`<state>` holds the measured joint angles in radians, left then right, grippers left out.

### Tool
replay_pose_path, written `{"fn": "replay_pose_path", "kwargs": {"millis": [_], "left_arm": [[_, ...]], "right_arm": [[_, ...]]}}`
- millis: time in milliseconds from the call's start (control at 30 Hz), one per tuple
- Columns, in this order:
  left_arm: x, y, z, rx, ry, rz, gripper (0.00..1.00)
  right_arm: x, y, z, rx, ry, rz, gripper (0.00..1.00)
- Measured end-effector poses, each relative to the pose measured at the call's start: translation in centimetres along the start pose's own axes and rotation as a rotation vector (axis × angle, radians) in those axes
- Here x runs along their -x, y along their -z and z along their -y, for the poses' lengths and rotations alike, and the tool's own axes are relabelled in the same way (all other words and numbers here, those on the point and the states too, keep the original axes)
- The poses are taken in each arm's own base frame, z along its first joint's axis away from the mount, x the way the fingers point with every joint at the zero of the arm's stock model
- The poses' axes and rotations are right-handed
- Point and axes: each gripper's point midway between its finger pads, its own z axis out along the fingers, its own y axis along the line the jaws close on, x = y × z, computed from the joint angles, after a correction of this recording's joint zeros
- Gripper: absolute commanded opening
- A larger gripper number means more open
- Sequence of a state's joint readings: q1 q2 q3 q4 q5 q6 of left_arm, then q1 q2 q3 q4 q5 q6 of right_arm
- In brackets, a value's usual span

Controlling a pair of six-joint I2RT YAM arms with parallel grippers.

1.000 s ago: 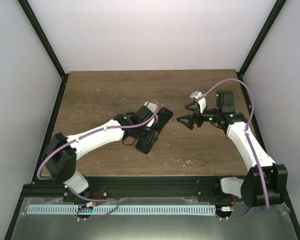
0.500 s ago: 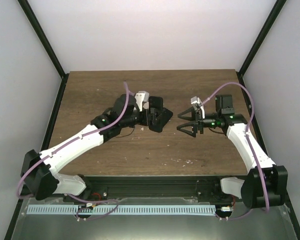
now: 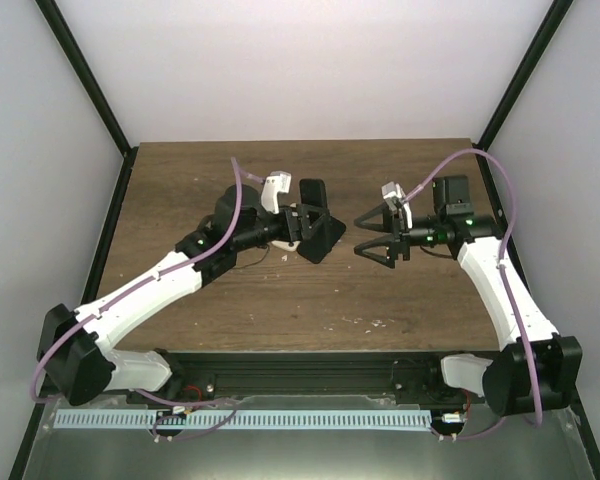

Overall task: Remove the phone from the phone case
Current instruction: Pick up the phone at the center of the board.

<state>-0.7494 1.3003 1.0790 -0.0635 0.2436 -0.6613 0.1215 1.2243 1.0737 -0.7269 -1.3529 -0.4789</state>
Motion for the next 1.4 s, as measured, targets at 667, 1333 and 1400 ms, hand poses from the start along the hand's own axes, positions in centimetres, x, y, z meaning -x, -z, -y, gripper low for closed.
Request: {"fn": "replay_pose_path", "kwargs": {"millis": [667, 1333, 1400], "left_arm": [[0.3, 1.4, 6.1, -0.368, -0.070, 0.011, 0.44], [0.6, 2.2, 7.6, -0.480, -0.071, 0.037, 0.94], [0.5, 2.4, 7.1, -0.435, -0.072, 0.040, 0.98]], "right_arm": [[0.3, -3.3, -2.8, 0.148, -0.041, -0.038, 1.00], [1.5, -5.4, -3.7, 0.271, -0.126, -0.049, 0.62], [1.2, -5.6, -3.0, 0.203, -0.109, -0.061, 0.62]]}}
